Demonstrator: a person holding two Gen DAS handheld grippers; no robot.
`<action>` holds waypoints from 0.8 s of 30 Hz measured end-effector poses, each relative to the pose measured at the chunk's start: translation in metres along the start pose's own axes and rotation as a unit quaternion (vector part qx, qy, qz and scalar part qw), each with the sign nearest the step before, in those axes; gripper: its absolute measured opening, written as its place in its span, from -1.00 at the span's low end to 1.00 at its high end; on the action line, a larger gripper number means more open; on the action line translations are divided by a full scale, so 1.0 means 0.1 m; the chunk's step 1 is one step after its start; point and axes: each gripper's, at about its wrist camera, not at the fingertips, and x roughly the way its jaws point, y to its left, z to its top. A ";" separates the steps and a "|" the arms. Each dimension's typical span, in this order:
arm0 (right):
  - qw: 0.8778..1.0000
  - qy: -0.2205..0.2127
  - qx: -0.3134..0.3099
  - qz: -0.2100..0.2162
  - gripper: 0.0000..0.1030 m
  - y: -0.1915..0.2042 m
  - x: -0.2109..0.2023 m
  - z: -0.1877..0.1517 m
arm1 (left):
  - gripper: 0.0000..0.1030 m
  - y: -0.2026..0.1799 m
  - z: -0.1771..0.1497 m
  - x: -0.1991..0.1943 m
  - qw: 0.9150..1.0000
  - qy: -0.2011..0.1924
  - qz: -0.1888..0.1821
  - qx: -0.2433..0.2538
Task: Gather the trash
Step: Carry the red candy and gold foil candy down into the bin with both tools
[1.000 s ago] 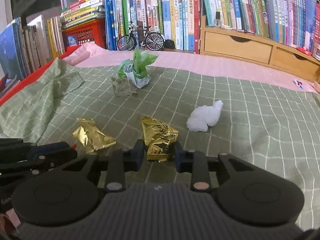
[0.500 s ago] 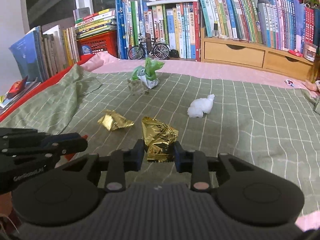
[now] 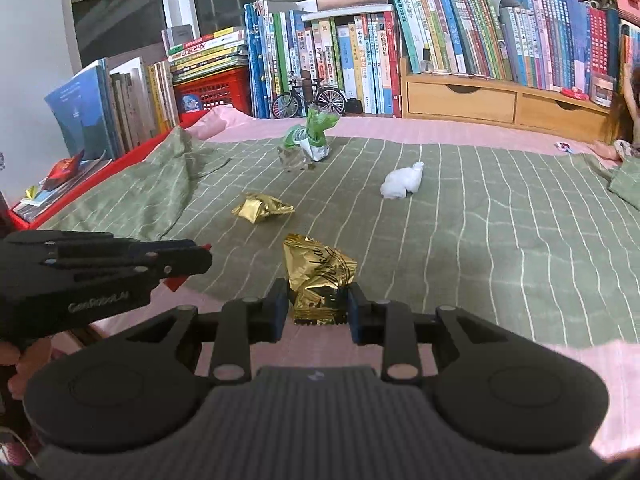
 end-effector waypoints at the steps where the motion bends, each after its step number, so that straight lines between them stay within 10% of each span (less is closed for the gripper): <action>1: 1.000 -0.001 0.004 0.000 -0.31 0.01 -0.04 -0.04 | -0.81 -0.02 -0.03 -0.02 1.000 0.001 -0.001 0.000; 24: 0.994 0.097 0.034 0.020 -0.32 0.29 -0.33 -0.99 | -0.80 -0.22 -1.03 -0.44 0.995 0.088 -0.033 -0.024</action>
